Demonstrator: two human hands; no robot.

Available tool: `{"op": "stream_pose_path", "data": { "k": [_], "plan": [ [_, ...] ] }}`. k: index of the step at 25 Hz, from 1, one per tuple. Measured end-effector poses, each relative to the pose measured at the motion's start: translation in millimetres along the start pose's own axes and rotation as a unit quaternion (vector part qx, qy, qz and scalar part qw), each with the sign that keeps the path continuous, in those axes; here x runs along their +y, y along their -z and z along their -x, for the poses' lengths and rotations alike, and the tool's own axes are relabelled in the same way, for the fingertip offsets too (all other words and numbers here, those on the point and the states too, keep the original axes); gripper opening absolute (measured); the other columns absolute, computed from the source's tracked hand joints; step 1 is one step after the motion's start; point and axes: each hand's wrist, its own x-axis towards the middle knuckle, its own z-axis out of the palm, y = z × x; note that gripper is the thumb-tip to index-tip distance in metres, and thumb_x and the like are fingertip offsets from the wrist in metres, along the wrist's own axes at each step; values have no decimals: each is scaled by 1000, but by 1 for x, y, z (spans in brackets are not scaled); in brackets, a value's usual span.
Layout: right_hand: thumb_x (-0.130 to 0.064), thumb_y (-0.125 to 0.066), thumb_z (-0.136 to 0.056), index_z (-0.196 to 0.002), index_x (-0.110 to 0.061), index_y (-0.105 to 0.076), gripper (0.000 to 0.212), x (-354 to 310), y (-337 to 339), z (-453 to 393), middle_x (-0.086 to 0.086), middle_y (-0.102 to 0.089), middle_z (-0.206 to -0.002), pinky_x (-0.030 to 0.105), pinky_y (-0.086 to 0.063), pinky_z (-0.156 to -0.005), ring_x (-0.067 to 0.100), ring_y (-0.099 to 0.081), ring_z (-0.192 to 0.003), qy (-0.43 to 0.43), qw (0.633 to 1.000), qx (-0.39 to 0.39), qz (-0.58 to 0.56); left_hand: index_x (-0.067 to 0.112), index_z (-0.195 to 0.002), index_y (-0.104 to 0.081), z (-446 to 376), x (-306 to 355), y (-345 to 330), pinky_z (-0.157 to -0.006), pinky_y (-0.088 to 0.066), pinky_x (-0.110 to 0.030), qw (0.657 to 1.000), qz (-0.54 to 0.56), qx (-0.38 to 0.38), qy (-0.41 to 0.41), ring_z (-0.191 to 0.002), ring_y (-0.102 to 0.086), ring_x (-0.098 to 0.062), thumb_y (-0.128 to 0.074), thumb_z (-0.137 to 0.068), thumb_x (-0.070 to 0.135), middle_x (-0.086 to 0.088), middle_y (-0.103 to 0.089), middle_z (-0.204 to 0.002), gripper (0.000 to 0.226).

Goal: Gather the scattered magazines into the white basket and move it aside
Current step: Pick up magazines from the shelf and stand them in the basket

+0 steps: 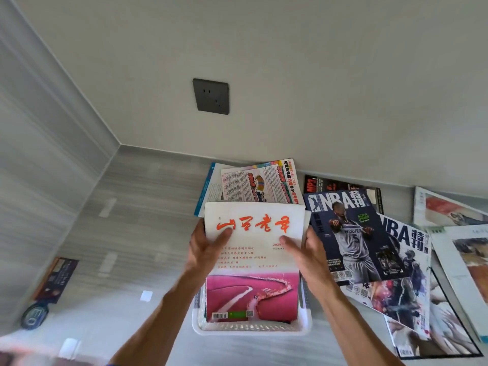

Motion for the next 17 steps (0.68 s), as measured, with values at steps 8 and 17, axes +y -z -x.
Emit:
{"op": "stream_pose_path", "data": {
  "k": [8,17],
  "plan": [
    [-13,-75,-69,-93,-22,-65,27,10,16,47,-3,-77,-83,16,-55,-64,9,-73,-76,51,999,-4,-4,-5,-122,-51,33,-3,25,-78,-58,-30,985,-40,-131,-100,-99,-70,-23,-83,-69,7,-14,-72,-107,63],
    [-29,-73,-81,-120,-39,-48,47,-7,15,11,-23,-70,-110,16,-55,-78,0,-67,-102,11,996,-51,66,16,-118,-51,27,-13,10,-67,-59,-26,994,-67,-59,-58,-94,-71,-24,-69,-77,25,-1,-72,-103,45]
  ]
}}
